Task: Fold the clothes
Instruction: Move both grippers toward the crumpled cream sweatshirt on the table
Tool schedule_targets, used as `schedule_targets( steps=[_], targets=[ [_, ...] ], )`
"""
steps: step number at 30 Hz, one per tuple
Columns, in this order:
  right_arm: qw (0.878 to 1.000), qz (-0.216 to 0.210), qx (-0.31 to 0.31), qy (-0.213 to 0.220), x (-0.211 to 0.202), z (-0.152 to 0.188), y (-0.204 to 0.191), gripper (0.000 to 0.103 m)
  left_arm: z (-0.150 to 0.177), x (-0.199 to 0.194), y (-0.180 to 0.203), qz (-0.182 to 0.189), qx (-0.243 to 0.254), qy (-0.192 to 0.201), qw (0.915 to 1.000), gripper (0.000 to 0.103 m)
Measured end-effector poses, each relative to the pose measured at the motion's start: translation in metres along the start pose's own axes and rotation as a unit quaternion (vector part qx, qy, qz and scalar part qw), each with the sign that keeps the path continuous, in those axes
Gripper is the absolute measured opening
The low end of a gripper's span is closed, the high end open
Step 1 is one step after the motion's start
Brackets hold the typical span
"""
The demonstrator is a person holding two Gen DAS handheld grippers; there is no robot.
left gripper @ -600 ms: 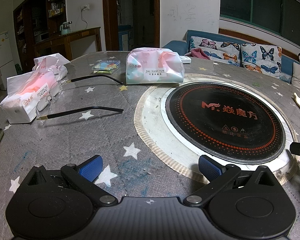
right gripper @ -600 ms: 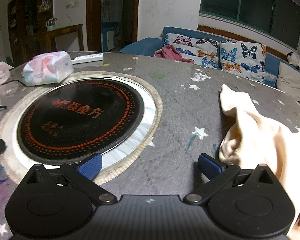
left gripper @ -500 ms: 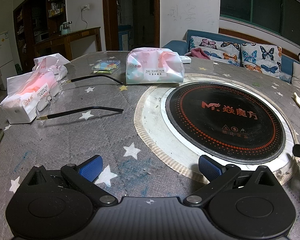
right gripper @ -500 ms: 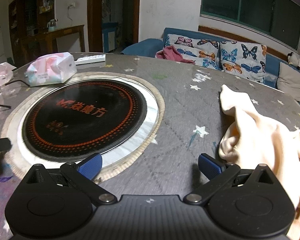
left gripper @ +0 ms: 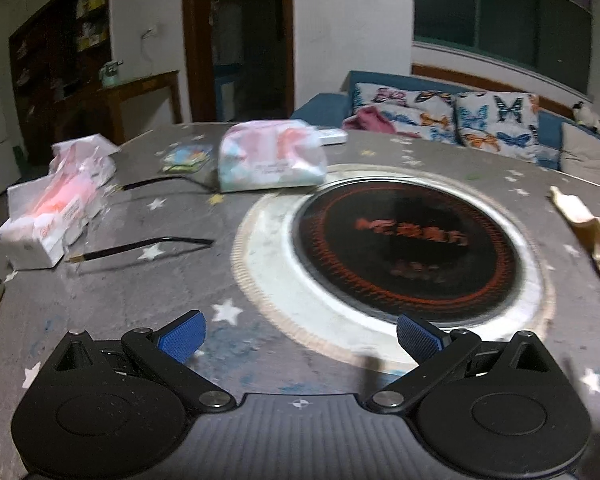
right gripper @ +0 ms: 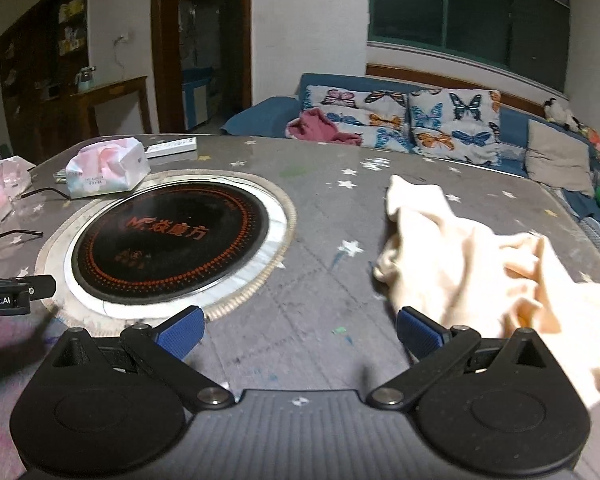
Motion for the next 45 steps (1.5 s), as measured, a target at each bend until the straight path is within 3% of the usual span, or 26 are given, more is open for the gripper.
schedule_targets(
  steps=[14,22,45],
  targets=[
    [0.999,0.041,0.025,-0.006,-0.052,0.032,0.031,0.103,0.013,-0.031,0.078,0.085,0.057,-0.018,0.9946,0.103],
    [0.997,0.054,0.052,-0.004,-0.069,0.046,0.048,0.103,0.019,-0.039,0.109,0.115,0.086,-0.032,0.9892,0.103],
    [0.995,0.072,0.062,-0.010,-0.077,0.056,0.070,0.103,0.019,-0.039,0.153,0.142,0.131,-0.051,0.9798,0.103]
  ],
)
Point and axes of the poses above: each gripper's, at about its wrist camera, not at the fingertips, and x roughly the way its jaws point, y to its right, z to its underside, the point moved 5 cm from there along x, roughly the way its jaws point, and after that the axes turned 5 degrees about z, right-handed, at the moved point
